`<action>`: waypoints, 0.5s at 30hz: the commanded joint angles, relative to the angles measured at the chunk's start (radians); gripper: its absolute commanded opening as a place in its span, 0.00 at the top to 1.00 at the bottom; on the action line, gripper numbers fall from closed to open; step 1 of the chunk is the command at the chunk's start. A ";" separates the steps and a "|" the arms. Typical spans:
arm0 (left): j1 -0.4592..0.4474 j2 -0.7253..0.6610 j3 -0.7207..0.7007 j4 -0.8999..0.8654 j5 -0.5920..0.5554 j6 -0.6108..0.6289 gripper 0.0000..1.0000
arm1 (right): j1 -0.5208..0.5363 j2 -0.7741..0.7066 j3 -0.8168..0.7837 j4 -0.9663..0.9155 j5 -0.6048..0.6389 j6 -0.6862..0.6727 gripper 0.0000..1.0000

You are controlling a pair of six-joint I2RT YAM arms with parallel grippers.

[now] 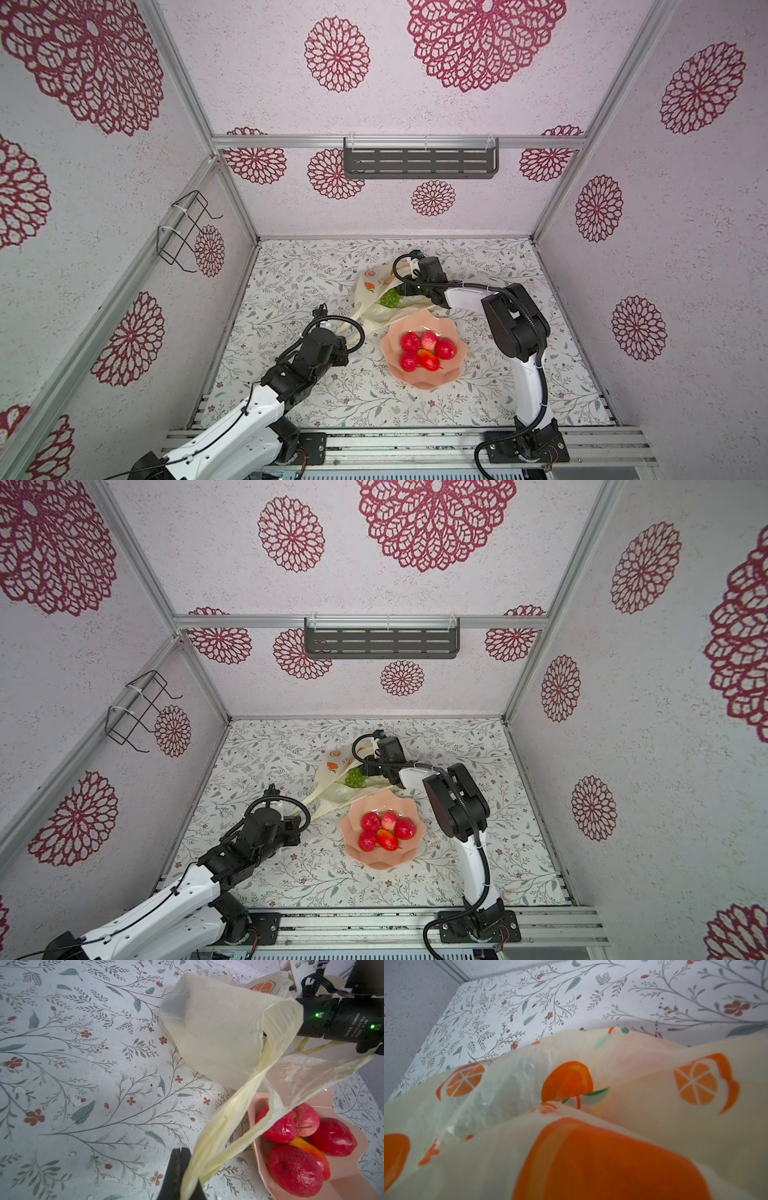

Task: Take fruits out of the plastic bag
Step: Take out the fake fruit from the plastic bag.

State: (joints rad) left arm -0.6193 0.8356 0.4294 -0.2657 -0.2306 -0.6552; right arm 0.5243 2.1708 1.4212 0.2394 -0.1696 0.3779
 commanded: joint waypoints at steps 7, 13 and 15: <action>-0.003 -0.020 -0.002 0.017 -0.026 0.008 1.00 | -0.004 0.029 0.061 -0.059 0.035 -0.034 0.48; 0.000 -0.008 -0.003 0.026 -0.024 0.009 1.00 | -0.003 0.015 0.047 -0.076 -0.001 -0.092 0.41; 0.000 -0.003 -0.002 0.032 -0.022 0.010 1.00 | -0.004 0.017 0.049 -0.087 0.002 -0.098 0.46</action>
State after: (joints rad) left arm -0.6193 0.8272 0.4294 -0.2657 -0.2432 -0.6548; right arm 0.5243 2.2074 1.4670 0.1734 -0.1604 0.3180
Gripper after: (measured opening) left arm 0.043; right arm 0.555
